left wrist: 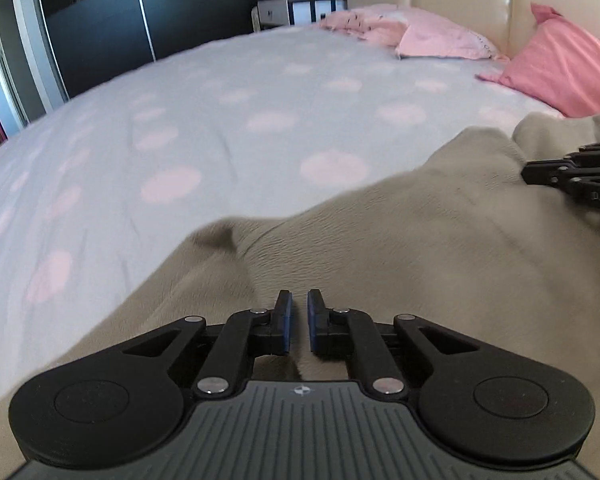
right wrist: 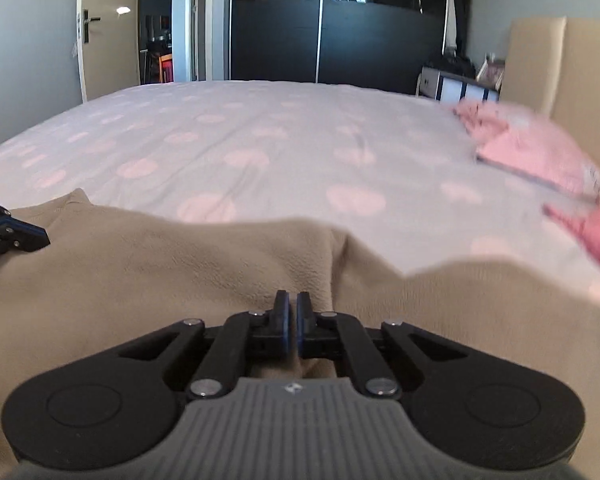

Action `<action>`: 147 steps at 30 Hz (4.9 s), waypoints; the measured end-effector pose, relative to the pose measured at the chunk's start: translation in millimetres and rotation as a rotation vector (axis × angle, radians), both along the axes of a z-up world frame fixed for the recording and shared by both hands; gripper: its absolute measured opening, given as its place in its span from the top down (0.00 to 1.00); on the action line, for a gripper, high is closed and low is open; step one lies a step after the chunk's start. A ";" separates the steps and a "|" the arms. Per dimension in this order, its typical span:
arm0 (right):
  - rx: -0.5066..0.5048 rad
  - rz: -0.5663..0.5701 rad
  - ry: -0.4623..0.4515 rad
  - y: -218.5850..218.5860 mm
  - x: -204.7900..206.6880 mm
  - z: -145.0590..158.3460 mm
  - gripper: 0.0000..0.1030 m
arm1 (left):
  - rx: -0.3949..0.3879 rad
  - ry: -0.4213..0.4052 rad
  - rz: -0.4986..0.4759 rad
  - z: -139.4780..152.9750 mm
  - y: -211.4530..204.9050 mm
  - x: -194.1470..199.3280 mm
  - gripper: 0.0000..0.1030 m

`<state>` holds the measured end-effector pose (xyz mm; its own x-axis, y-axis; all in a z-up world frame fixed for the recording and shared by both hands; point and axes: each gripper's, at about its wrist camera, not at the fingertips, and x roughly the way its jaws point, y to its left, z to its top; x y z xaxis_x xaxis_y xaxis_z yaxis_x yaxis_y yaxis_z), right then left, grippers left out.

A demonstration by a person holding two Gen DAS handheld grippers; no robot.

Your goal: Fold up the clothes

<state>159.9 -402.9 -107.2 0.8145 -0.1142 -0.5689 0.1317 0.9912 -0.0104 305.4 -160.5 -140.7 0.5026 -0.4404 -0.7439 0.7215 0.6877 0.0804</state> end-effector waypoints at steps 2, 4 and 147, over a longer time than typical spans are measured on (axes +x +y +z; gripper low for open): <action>0.005 0.001 -0.012 -1.8 -5.4 -2.1 0.99 | -0.005 0.006 0.016 -1.6 5.7 3.7 0.94; 0.015 -0.004 -0.021 -2.6 -12.0 2.8 0.99 | 0.006 -0.007 0.015 2.4 8.3 0.9 0.94; -0.186 0.046 -0.068 72.2 -112.5 35.3 0.72 | -0.183 0.195 -0.125 82.2 1.5 -97.7 0.66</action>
<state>47.4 -330.7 -71.9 0.8571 -0.1741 -0.4849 0.0929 0.9780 -0.1869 207.8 -159.0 -58.6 0.2912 -0.6252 -0.7241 0.7910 0.5831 -0.1853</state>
